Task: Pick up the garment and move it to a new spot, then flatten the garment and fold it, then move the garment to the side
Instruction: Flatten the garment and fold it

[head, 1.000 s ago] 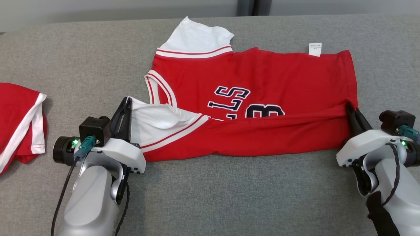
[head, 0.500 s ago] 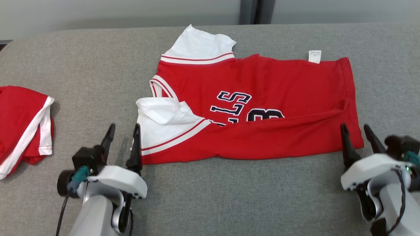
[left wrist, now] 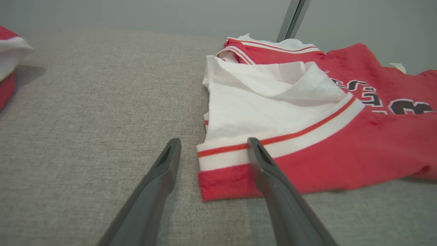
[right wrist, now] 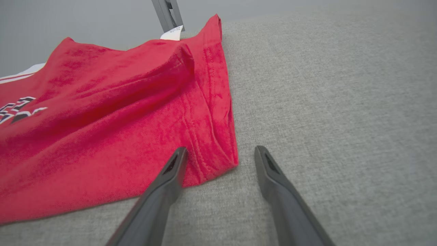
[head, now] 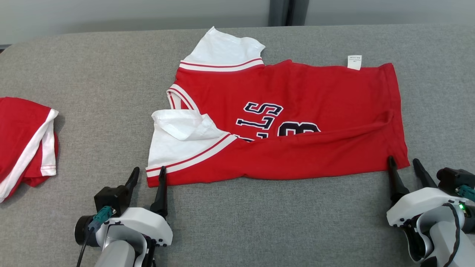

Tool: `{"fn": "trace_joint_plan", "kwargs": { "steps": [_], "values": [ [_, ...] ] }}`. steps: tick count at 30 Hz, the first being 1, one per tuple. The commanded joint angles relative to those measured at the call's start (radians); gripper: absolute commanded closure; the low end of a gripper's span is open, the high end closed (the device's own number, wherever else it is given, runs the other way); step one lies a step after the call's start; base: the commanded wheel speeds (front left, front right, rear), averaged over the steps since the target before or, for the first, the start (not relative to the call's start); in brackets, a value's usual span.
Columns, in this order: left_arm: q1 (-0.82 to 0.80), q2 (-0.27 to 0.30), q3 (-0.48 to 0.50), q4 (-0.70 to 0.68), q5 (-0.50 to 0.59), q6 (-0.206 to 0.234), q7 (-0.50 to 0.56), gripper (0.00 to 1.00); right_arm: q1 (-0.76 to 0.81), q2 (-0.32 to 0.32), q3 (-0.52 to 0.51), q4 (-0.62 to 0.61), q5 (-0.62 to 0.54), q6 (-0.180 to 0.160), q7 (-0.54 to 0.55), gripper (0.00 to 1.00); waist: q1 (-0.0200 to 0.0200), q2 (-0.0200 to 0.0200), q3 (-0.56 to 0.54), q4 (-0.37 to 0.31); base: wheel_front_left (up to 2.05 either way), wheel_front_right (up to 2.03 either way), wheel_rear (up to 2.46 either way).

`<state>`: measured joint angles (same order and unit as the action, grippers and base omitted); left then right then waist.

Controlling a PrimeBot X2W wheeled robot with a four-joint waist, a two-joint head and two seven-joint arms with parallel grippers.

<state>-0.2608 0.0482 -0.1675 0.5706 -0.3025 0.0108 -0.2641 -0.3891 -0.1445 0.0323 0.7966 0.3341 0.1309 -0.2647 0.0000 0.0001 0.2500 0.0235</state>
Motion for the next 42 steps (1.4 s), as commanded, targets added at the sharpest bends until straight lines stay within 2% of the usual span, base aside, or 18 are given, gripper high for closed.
{"fn": "trace_joint_plan", "kwargs": {
  "steps": [1, 6, 8, 9, 10, 11, 12, 16, 17, 19, 24, 28, 35, 37, 42],
  "values": [
    [-0.021, 0.004, 0.001, 0.022, -0.005, -0.003, 0.0, 0.0, -0.016, 0.003, -0.011, 0.01, 0.017, 0.0, 0.001, 0.0, 0.0, -0.0001, 0.005, 0.001, 0.0, 0.0, 0.0],
    [-0.043, 0.005, 0.0, 0.07, -0.012, -0.017, 0.0, 0.0, -0.04, 0.013, 0.001, 0.03, 0.036, 0.0, 0.001, 0.0, 0.0, -0.0001, 0.014, 0.001, 0.0, 0.0, 0.0],
    [-0.049, 0.004, -0.004, 0.097, -0.02, -0.02, 0.0, 0.0, -0.047, 0.018, 0.002, 0.042, 0.049, 0.0, 0.001, 0.51, 0.0, -0.0001, 0.017, 0.0, 0.0, 0.0, 0.0],
    [-0.053, 0.004, -0.006, 0.109, -0.025, -0.022, 0.0, 0.0, -0.05, 0.02, 0.006, 0.045, 0.053, 0.0, 0.002, 0.69, 0.0, -0.0001, 0.018, -0.001, 0.0, 0.0, 0.0],
    [-0.053, 0.004, -0.006, 0.109, -0.025, -0.022, 0.0, 0.0, -0.05, 0.02, 0.006, 0.045, 0.053, 0.0, 0.002, 0.69, 0.0, -0.0001, 0.018, -0.001, 0.0, 0.0, 0.0],
    [-0.056, 0.004, -0.008, 0.116, -0.03, -0.023, 0.0, 0.0, -0.053, 0.021, 0.01, 0.047, 0.056, 0.0, 0.002, 0.96, 0.0, -0.0001, 0.02, -0.002, 0.0, 0.0, 0.0],
    [-0.056, 0.004, -0.012, 0.127, -0.036, -0.027, 0.001, 0.0, -0.054, 0.022, 0.014, 0.05, 0.058, 0.0, 0.002, 1.0, 0.0, -0.0001, 0.021, -0.003, 0.0, 0.0, 0.0],
    [-0.064, 0.001, -0.046, 0.172, -0.062, -0.053, 0.004, 0.0, -0.054, 0.019, 0.019, 0.053, 0.065, 0.0, 0.002, 1.0, 0.0, -0.0001, 0.024, -0.005, 0.0, 0.0, 0.0],
    [-0.062, 0.0, -0.056, 0.183, -0.07, -0.059, 0.005, 0.58, -0.052, 0.017, 0.012, 0.045, 0.068, -0.001, 0.002, 1.0, 0.0, -0.0001, 0.021, -0.006, 0.0, 0.0, 0.0],
    [-0.059, -0.001, -0.075, 0.206, -0.09, -0.071, 0.007, 1.0, -0.044, 0.018, 0.006, 0.037, 0.068, -0.001, 0.001, 1.0, 0.0, -0.0001, 0.016, -0.009, 0.0, 0.0, 0.0],
    [-0.046, 0.004, -0.079, 0.198, -0.123, -0.084, 0.003, 1.0, -0.013, 0.024, -0.018, 0.021, 0.06, 0.0, 0.001, 1.0, 0.0, -0.0001, -0.026, -0.011, 0.0, 0.0, 0.0],
    [-0.011, 0.005, -0.056, 0.175, -0.106, -0.082, 0.0, 1.0, 0.034, 0.03, -0.049, 0.022, 0.06, -0.001, 0.001, 1.0, 0.0, -0.0001, -0.082, -0.009, 0.0, 0.0, 0.0],
    [0.124, 0.007, -0.008, 0.159, -0.065, -0.086, 0.0, 1.0, 0.159, 0.039, -0.064, 0.039, 0.073, -0.001, 0.001, 1.0, 0.0, -0.0001, -0.202, 0.001, 0.0, 0.0, 0.0],
    [0.168, 0.008, 0.005, 0.15, -0.048, -0.073, 0.0, 1.0, 0.187, 0.038, -0.071, 0.038, 0.083, -0.001, 0.0, 1.0, 0.0, -0.0001, -0.229, 0.001, 0.0, 0.0, 0.0],
    [0.257, 0.009, 0.019, 0.125, -0.034, -0.073, 0.0, 1.0, 0.257, 0.037, -0.049, 0.039, 0.099, -0.002, 0.0, 1.0, 0.0, -0.0001, -0.255, 0.005, 0.0, 0.0, 0.0]
  ]
}}
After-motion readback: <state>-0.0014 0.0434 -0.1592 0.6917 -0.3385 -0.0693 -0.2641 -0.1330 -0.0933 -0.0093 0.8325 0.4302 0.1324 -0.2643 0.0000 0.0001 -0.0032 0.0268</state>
